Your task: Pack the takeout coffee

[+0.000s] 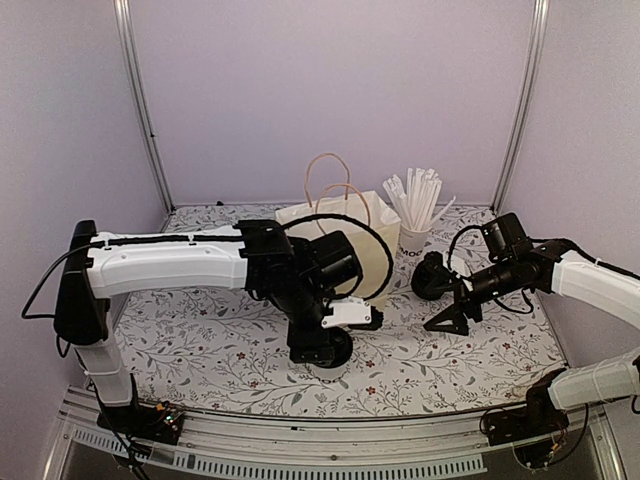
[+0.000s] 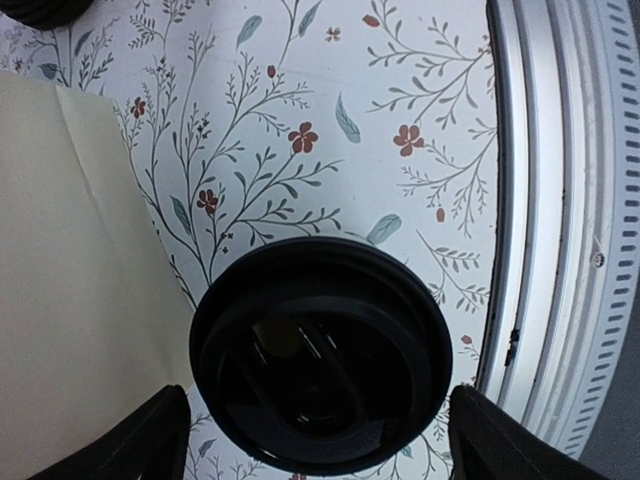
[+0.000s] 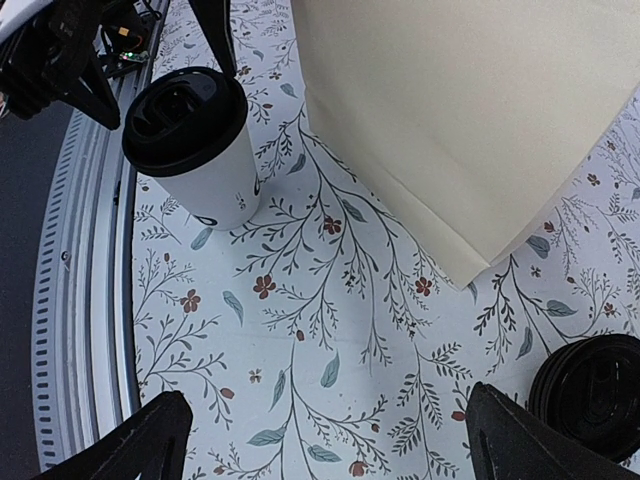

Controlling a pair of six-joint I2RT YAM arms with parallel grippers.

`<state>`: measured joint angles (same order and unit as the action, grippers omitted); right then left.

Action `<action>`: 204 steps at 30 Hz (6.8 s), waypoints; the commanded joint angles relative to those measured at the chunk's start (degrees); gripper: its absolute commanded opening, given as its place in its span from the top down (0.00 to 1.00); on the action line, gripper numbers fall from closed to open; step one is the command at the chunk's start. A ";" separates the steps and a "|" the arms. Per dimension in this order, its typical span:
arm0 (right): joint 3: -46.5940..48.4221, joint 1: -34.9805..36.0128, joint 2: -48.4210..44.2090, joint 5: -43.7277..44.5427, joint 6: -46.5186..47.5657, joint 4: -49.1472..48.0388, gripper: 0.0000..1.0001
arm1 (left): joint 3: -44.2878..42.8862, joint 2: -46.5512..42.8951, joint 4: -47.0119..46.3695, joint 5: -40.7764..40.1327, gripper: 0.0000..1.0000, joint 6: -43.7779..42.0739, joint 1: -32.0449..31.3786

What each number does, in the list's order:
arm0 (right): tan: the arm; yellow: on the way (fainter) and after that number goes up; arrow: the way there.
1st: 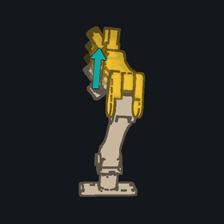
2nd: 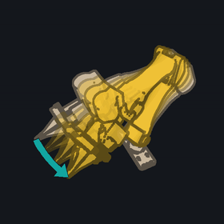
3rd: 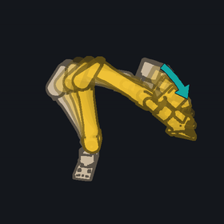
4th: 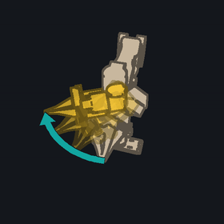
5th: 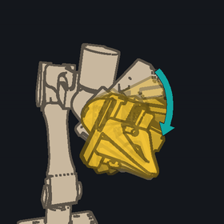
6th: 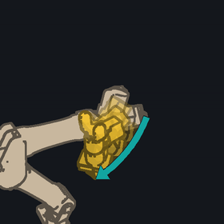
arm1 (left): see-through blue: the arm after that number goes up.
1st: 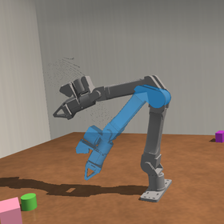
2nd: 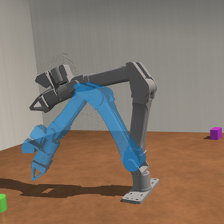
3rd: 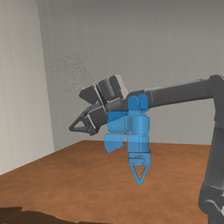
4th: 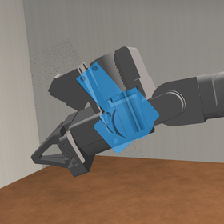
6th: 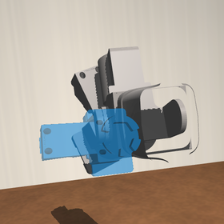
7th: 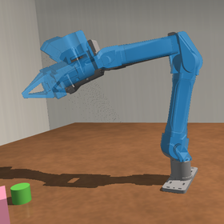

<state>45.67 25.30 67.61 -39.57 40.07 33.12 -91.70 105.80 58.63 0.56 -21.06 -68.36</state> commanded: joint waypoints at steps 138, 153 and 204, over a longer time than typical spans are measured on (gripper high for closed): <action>52.16 19.79 27.52 2.19 -11.54 6.41 1.00 | -2.23 -37.87 1.66 -18.73 0.51 23.07 1.65; 49.87 19.79 26.70 -3.52 -12.95 8.38 1.00 | 1.26 -37.27 -0.14 -11.98 0.55 21.18 -0.93; 61.67 24.10 33.87 -20.05 3.89 34.03 0.97 | 2.73 -23.06 -0.09 -20.87 0.57 -2.30 -5.88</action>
<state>105.91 49.17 100.18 -58.48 40.69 63.24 -91.26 85.65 63.66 -19.22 -20.45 -72.99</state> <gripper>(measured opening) 0.030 0.684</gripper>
